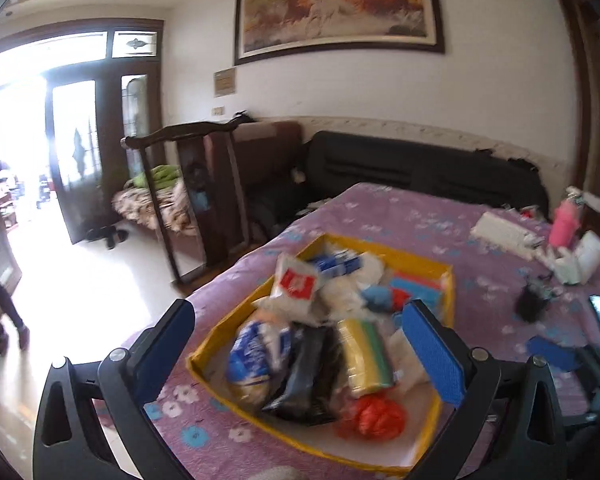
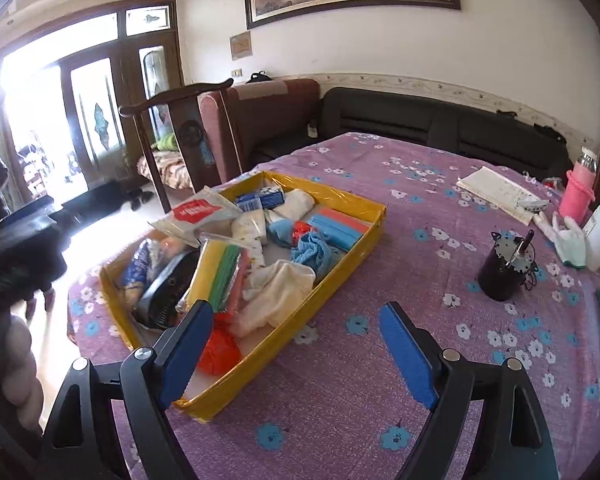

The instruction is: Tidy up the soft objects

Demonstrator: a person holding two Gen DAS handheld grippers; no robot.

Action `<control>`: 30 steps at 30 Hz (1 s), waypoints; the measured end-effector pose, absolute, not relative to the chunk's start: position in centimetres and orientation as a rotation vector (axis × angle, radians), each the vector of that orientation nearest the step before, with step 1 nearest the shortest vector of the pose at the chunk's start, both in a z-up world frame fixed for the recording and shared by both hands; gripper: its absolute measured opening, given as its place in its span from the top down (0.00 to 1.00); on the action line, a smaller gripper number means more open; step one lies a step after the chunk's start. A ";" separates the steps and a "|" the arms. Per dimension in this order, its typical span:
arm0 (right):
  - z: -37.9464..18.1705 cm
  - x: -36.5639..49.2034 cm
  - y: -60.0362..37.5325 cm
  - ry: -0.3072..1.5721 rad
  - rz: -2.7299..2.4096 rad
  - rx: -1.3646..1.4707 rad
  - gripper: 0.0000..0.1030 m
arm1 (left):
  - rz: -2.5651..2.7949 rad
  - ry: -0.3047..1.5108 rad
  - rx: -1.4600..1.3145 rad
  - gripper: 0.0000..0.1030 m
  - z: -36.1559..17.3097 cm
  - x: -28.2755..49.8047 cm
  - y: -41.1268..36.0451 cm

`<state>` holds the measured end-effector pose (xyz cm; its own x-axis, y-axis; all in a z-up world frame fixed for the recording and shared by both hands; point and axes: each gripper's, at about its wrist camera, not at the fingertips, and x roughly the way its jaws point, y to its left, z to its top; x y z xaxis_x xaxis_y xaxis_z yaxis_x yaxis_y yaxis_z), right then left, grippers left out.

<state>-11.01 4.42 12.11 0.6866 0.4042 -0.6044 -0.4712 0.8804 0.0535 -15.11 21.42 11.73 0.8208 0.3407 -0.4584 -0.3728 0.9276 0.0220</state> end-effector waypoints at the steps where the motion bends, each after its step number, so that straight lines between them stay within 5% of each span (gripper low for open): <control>1: 12.1 -11.2 4.8 0.644 0.484 -0.127 0.13 | 0.401 0.481 -0.066 0.00 11.4 -15.1 21.8; 30: 10.3 -11.8 11.3 0.653 0.452 -0.311 0.09 | 0.419 0.655 -0.169 0.00 7.5 -14.1 26.4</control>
<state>-11.80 11.26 10.30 0.7031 0.3039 -0.6429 -0.4950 0.8583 -0.1356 -14.07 26.42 7.49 0.7132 0.3242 -0.6215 -0.4290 0.9031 -0.0212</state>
